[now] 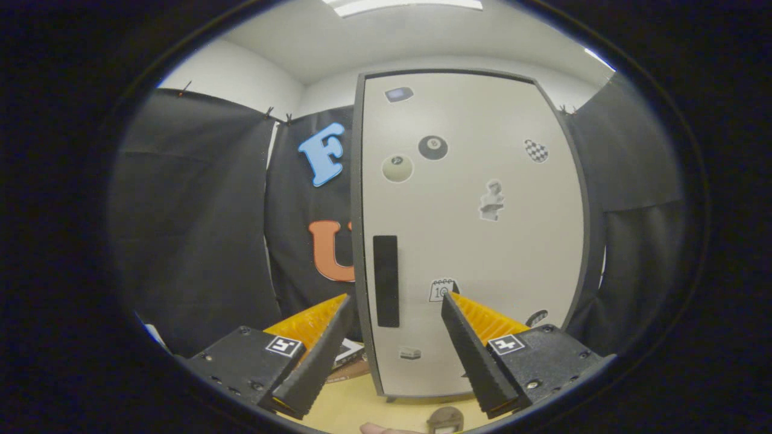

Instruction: Open the shoe cabinet door, grab the shoes and put them into the shoe cabinet, then close the shoe cabinet door.

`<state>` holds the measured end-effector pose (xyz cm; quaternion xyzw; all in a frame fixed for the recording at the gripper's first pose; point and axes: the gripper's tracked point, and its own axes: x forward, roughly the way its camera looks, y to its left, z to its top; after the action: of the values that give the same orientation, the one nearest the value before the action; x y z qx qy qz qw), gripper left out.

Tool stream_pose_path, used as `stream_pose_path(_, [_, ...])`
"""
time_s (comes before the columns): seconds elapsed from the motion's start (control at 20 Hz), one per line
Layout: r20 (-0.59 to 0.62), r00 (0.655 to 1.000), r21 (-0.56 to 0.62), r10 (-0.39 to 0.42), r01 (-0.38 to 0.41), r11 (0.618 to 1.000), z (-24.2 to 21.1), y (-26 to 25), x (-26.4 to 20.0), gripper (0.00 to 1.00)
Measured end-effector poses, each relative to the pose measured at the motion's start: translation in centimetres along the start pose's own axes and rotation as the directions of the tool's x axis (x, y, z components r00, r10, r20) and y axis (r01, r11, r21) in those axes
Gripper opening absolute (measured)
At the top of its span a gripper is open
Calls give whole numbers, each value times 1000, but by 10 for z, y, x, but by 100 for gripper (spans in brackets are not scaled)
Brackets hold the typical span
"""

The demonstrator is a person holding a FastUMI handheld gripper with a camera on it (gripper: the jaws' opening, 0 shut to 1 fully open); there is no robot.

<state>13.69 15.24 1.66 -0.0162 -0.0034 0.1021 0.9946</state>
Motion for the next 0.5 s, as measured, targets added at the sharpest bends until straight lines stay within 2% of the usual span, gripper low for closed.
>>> stream_pose_path(0.1, [-32, 999, -17, -20, 19, 1000, -6, 3, 23, 97])
stream_pose_path(0.25, [-76, 996, 35, -46, 49, 998, -8, 2, 49, 97])
stream_pose_path(0.35, [-78, 996, 40, -38, 41, 998, -7, 2, 61, 89])
stream_pose_path(0.5, [-56, 998, 58, -26, 29, 998, -2, 6, 74, 63])
